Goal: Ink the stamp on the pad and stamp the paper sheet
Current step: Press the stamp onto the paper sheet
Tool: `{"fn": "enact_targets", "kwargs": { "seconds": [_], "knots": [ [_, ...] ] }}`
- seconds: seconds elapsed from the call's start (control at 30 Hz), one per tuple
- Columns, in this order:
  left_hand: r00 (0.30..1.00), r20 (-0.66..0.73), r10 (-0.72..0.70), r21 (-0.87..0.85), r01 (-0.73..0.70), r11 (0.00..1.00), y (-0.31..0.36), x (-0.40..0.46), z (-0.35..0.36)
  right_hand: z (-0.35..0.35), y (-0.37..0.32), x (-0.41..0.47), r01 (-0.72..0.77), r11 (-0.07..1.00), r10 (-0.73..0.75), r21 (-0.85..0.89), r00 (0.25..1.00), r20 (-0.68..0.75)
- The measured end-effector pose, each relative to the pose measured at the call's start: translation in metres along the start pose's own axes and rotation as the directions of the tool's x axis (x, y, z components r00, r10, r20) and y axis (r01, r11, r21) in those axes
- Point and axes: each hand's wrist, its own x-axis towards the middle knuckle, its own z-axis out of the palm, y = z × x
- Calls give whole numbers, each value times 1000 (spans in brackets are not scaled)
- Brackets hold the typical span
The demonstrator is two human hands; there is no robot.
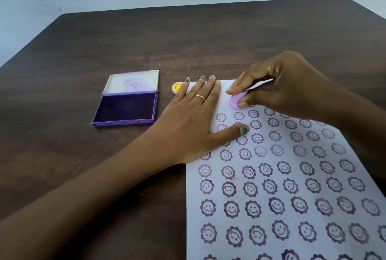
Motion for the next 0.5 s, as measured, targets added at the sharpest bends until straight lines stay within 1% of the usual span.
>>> {"fn": "enact_targets", "kwargs": {
  "seconds": [0.13,0.5],
  "knots": [
    [1000,1,-2,-1,2,1000,0,0,-1,-1,-1,1,-12,1000,12,5,1000,5],
    [1000,9,-3,4,3,1000,1,0,-1,-1,2,3,14,1000,-14,-13,1000,16]
  ]
}}
